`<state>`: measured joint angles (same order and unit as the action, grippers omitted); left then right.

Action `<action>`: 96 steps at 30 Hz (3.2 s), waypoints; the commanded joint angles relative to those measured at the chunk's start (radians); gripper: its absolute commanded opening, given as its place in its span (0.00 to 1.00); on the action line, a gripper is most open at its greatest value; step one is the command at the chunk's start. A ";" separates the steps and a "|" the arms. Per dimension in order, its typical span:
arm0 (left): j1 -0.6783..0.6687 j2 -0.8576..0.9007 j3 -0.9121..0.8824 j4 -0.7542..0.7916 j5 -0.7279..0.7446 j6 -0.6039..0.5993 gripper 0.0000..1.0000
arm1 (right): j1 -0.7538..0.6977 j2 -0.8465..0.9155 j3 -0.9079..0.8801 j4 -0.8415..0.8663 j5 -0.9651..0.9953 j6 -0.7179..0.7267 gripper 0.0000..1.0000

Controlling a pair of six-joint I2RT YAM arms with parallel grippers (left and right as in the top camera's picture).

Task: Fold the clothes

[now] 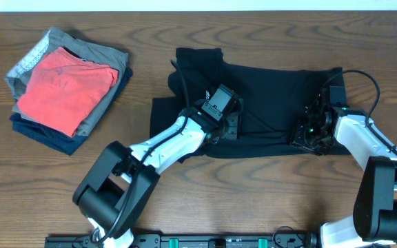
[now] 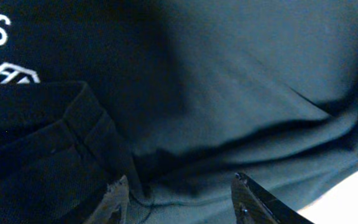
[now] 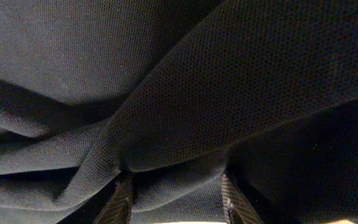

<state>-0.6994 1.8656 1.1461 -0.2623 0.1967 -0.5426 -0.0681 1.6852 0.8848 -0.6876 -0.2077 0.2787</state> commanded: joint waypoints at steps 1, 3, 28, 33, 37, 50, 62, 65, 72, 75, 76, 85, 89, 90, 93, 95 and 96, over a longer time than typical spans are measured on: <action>0.002 0.027 0.017 0.015 0.000 -0.013 0.54 | 0.001 0.019 -0.015 -0.002 0.091 0.005 0.46; 0.002 0.029 0.017 0.021 -0.014 -0.013 0.54 | 0.001 0.019 -0.015 -0.002 0.091 0.005 0.46; -0.003 -0.020 0.135 -0.301 -0.144 1.120 0.88 | 0.001 0.019 -0.015 0.000 0.092 0.005 0.46; -0.028 -0.014 0.134 -0.262 -0.062 1.204 0.86 | 0.001 0.019 -0.015 0.000 0.092 0.005 0.46; -0.054 0.003 0.134 -0.217 -0.061 1.204 0.74 | 0.001 0.019 -0.015 0.000 0.092 0.005 0.46; -0.079 0.060 0.131 -0.184 -0.049 1.204 0.63 | 0.001 0.019 -0.015 -0.001 0.092 0.005 0.46; -0.082 0.087 0.131 -0.166 -0.047 1.204 0.51 | 0.001 0.019 -0.015 -0.002 0.092 0.005 0.46; -0.082 0.087 0.131 -0.161 -0.047 1.204 0.33 | 0.001 0.019 -0.015 -0.002 0.092 0.005 0.46; -0.083 0.087 0.131 -0.168 -0.047 1.200 0.13 | 0.001 0.019 -0.015 -0.002 0.098 0.005 0.46; -0.083 0.087 0.131 -0.171 -0.047 1.200 0.17 | 0.001 0.019 -0.015 -0.002 0.100 0.005 0.46; -0.083 0.087 0.131 -0.171 -0.047 1.200 0.31 | 0.001 0.019 -0.015 -0.002 0.100 0.005 0.46; -0.084 0.088 0.129 -0.154 -0.005 1.201 0.36 | 0.001 0.019 -0.015 -0.002 0.100 0.005 0.46; -0.084 0.090 0.126 -0.154 -0.005 1.200 0.35 | 0.001 0.019 -0.015 -0.002 0.100 0.005 0.46; -0.084 0.091 0.126 -0.154 -0.005 1.200 0.35 | 0.001 0.019 -0.015 -0.003 0.100 0.005 0.46; -0.084 0.091 0.124 -0.154 -0.002 1.199 0.36 | 0.001 0.019 -0.015 -0.005 0.100 0.005 0.46; -0.084 0.092 0.121 -0.154 0.006 1.192 0.36 | 0.001 0.019 -0.015 -0.005 0.100 0.005 0.46; -0.084 0.093 0.119 -0.154 0.007 1.192 0.36 | 0.001 0.019 -0.015 -0.005 0.099 0.005 0.46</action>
<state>-0.7803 1.9469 1.2629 -0.4168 0.1829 0.6548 -0.0681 1.6852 0.8852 -0.6880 -0.2070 0.2787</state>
